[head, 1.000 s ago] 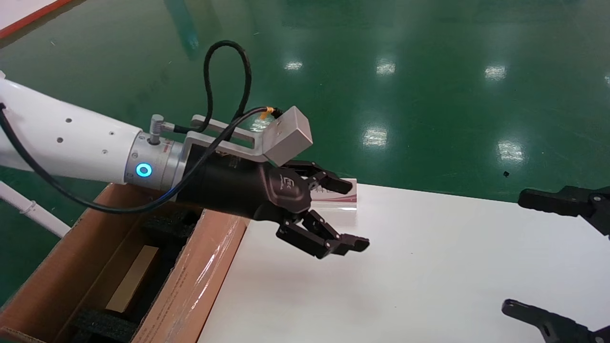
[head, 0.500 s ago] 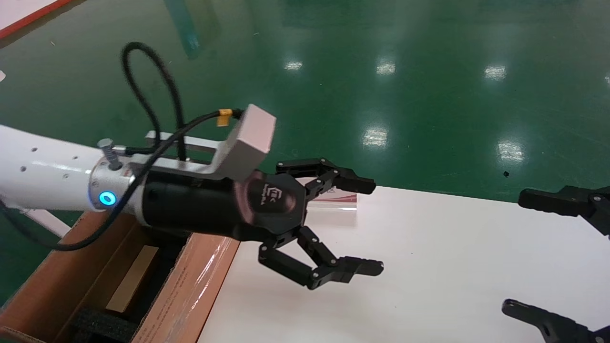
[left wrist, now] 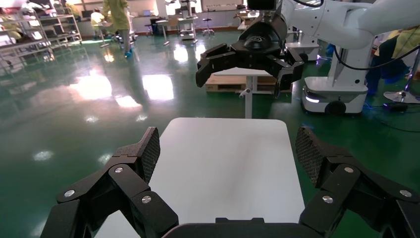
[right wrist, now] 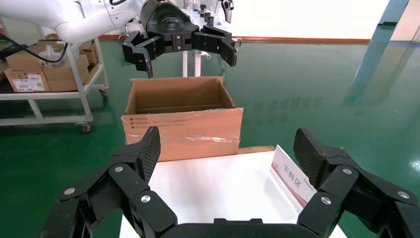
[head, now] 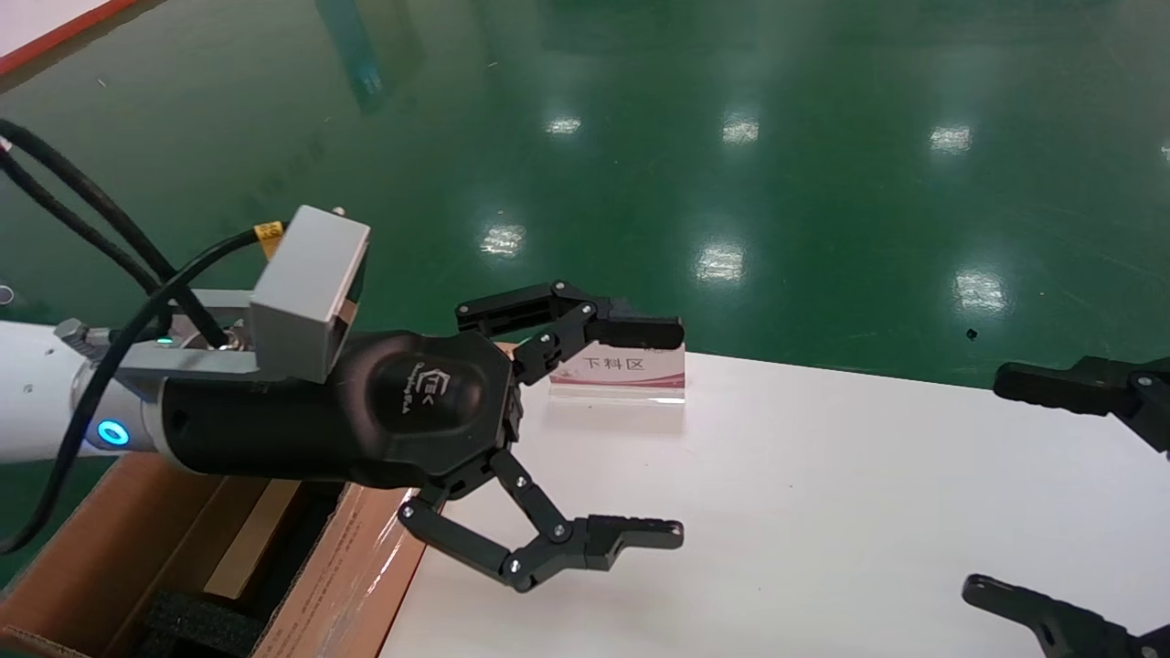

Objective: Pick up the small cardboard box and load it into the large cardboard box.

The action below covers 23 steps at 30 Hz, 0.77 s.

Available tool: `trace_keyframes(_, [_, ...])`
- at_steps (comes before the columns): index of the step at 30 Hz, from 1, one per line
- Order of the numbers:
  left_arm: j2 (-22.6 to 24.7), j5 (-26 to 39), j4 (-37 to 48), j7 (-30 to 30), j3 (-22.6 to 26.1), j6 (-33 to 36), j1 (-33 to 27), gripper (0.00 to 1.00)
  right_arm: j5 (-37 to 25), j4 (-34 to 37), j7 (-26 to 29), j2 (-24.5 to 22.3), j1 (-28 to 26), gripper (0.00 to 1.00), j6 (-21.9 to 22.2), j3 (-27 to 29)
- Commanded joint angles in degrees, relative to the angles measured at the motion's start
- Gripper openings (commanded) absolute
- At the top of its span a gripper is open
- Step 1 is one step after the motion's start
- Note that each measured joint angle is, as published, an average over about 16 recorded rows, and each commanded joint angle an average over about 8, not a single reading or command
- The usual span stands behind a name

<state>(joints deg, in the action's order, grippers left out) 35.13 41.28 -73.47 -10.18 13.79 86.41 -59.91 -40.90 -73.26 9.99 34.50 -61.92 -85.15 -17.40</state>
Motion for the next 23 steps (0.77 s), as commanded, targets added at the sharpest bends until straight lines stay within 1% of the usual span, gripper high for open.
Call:
trace_keyframes(1, [0.1,-0.3,0.0,0.2,-0.9,0.3,0.7,1.00,0.0,0.0,0.0,0.0,0.0,1.00,0.0,0.0])
trace_keyframes(11, [0.0,0.2,0.0,-0.4,1.1,-0.3,-0.8,1.00,0.0,0.0,0.0,0.0,0.0,1.00,0.0,0.0])
trace_keyframes(23, [-0.1,0.5,-0.1,-0.6,2.0,-0.7,-1.5,1.00,0.0,0.0,0.0,0.0,0.0,1.00,0.0,0.0])
